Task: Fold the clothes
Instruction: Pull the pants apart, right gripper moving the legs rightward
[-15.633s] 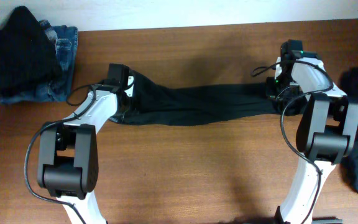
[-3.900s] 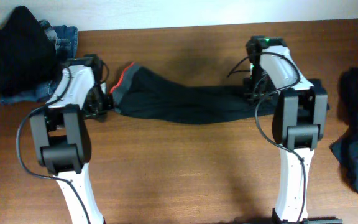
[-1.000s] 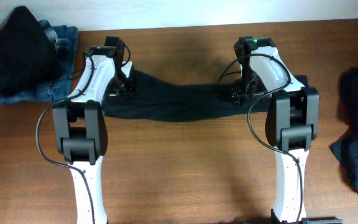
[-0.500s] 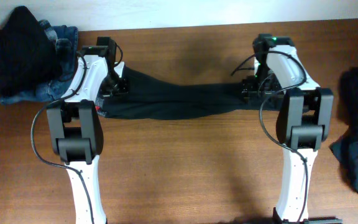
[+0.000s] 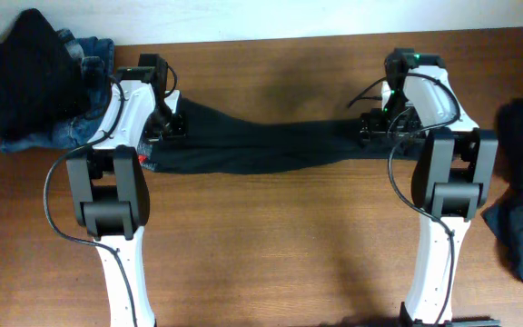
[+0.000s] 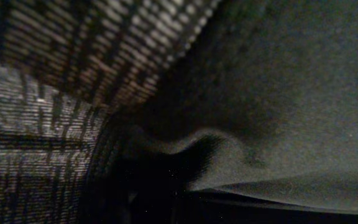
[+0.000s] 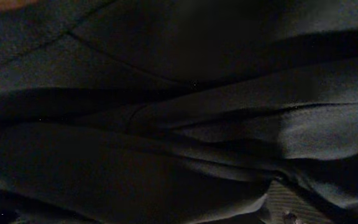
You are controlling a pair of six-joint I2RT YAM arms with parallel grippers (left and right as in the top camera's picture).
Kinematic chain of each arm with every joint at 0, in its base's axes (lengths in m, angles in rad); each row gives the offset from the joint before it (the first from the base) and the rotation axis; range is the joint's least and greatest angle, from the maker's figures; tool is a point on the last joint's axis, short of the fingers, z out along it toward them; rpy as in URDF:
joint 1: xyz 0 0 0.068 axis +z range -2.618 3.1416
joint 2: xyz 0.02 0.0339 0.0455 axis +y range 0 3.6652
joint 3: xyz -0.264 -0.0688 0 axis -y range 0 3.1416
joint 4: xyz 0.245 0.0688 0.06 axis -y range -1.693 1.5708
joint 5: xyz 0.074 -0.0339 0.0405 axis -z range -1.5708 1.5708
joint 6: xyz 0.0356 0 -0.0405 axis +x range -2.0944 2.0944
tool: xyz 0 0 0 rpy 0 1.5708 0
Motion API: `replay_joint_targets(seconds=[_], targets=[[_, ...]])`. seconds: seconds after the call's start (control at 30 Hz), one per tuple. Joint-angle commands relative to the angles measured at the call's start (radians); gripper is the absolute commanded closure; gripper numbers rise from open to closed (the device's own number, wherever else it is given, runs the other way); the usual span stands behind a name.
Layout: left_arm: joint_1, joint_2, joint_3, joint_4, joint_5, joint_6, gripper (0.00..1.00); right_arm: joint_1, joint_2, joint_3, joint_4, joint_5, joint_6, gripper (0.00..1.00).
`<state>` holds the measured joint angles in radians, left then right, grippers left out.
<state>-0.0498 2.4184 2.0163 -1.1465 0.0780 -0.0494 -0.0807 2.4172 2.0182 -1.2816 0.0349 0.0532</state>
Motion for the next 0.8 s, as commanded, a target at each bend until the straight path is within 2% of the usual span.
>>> replay_joint_targets(seconds=[0.0, 0.3, 0.77], targets=[[0.076, 0.070, -0.019, -0.006, -0.210, -0.010, 0.99, -0.071, 0.013, -0.008, 0.014, 0.023, -0.055, 0.01], [0.079, 0.070, -0.019, -0.006, -0.210, -0.010, 0.99, -0.112, 0.013, 0.050, -0.027, -0.135, -0.080, 0.01], [0.093, 0.070, -0.019, -0.007, -0.236, -0.010, 0.99, -0.179, 0.013, 0.079, -0.018, -0.064, -0.080, 0.01]])
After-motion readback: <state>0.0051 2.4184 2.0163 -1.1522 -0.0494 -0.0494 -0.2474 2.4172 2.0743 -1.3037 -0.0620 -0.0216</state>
